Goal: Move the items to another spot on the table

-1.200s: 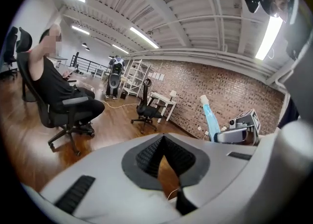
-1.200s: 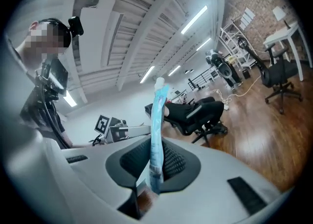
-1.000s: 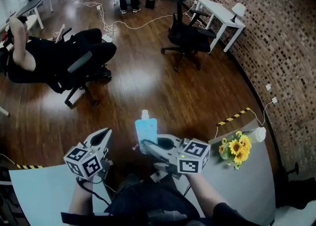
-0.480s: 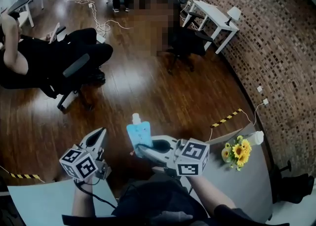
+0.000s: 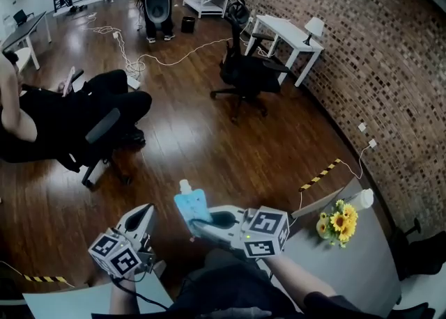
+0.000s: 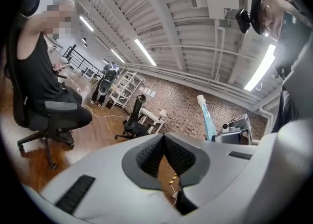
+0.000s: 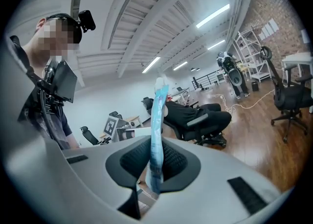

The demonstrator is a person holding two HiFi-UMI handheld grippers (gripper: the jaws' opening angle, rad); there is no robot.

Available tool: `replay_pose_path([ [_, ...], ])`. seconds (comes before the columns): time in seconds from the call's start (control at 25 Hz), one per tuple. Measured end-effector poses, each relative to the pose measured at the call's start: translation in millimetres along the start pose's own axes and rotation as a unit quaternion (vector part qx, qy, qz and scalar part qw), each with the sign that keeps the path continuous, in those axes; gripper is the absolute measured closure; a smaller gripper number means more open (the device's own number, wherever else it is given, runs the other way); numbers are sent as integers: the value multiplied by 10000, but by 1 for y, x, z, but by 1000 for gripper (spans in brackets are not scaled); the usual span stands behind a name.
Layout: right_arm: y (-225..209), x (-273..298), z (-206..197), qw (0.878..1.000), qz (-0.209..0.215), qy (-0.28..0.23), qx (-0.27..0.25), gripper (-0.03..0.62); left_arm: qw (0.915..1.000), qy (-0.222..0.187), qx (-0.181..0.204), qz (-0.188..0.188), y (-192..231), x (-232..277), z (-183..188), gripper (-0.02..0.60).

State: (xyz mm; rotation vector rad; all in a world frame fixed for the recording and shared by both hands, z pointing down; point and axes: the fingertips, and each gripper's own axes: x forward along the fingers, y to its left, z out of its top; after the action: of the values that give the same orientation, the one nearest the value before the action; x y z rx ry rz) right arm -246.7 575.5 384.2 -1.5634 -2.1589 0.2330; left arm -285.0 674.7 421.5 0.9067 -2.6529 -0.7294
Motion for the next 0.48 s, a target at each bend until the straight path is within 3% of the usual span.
replay_pose_path([
  [0.2,-18,-8,-1,9996,-262,-83,109,551,9997,183,-146,-16,5,17,-5,583],
  [0.48,-57,-21,8,9986,-344,-299,272,551,9985,507,141,145,9,58,-2,584],
])
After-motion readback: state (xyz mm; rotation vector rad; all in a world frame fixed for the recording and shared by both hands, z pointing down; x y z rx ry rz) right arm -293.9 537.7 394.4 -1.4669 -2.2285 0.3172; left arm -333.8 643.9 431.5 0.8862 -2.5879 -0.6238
